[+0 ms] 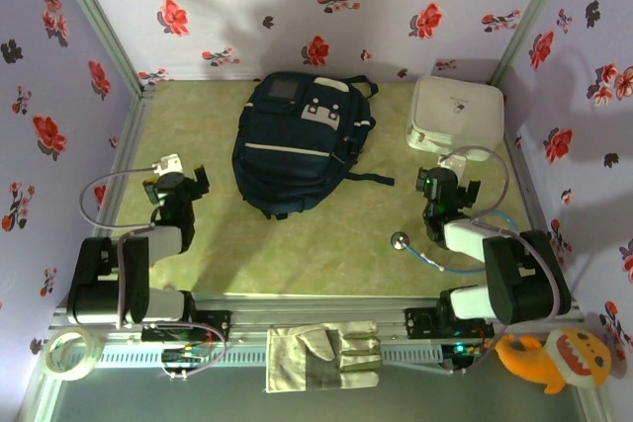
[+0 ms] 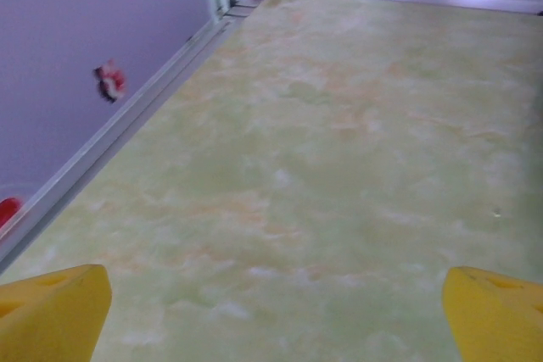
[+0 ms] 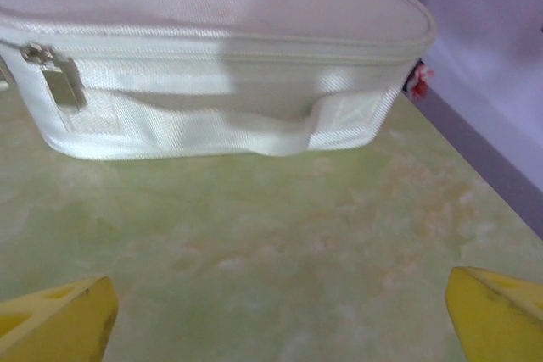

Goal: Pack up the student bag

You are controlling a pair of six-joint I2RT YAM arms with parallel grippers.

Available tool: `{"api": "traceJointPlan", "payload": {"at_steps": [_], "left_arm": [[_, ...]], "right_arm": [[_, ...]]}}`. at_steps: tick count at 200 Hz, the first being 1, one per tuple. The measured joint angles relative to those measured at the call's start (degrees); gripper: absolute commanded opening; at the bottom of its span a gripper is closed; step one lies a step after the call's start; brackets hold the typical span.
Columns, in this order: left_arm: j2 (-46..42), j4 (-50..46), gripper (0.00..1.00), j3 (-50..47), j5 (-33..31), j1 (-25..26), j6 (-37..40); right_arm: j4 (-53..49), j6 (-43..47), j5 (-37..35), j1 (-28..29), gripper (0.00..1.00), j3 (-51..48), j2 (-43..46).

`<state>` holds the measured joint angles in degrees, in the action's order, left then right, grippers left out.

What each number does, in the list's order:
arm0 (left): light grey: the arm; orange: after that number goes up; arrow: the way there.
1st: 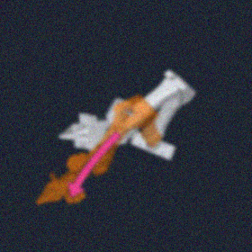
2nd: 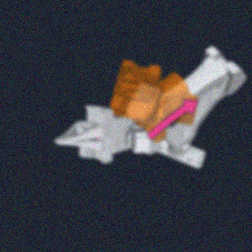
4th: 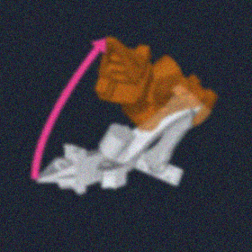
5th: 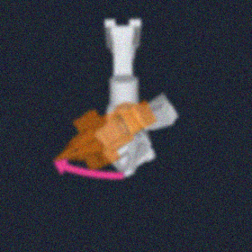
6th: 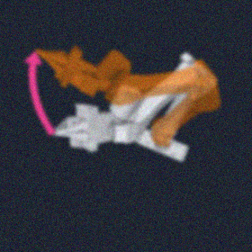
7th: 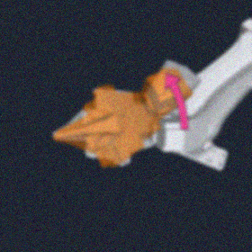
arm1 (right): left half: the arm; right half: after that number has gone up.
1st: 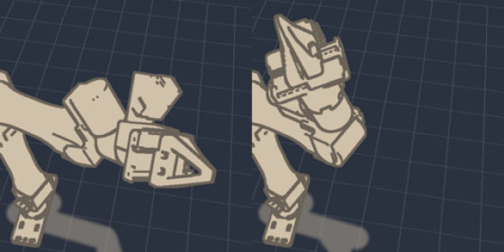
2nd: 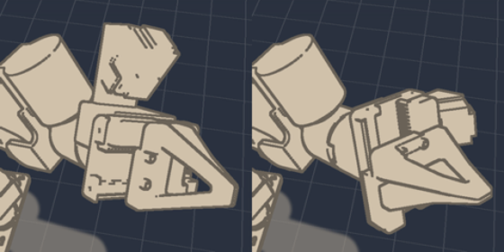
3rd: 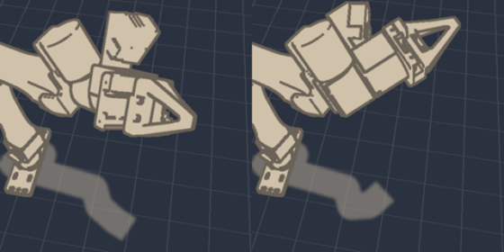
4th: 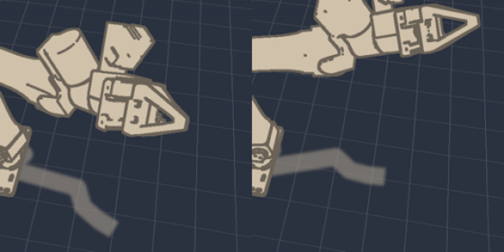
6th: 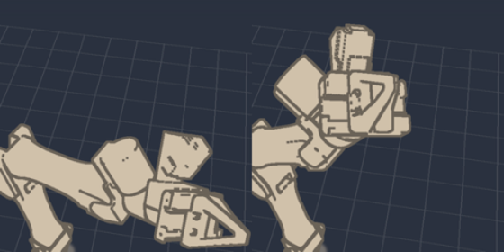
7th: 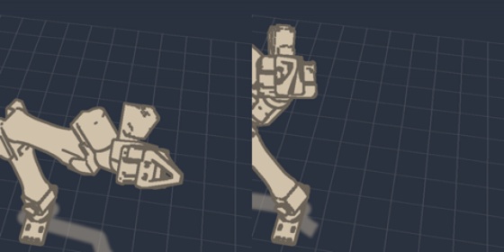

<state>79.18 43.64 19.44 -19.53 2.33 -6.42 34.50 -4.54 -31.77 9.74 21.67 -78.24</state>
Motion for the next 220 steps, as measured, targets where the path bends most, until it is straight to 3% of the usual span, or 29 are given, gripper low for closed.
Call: {"api": "traceJointPlan", "payload": {"at_steps": [38, 81, 220], "left_arm": [[7.72, 8.57, 1.0, -0.46, 7.93, -0.85, 3.34], [8.96, 9.92, 1.0, -0.57, 11.67, -1.77, 4.09], [8.96, 6.43, 1.0, 2.49, 13.18, -1.86, 4.31]], "right_arm": [[10.78, 0.98, 8.41, -4.26, 0.99, -1.03, -5.07], [15.96, 1.14, 13.6, -4.98, 0.99, -1.66, -10.88], [16.61, -0.42, 15.3, -7.15, 0.99, -1.25, -10.88]]}}
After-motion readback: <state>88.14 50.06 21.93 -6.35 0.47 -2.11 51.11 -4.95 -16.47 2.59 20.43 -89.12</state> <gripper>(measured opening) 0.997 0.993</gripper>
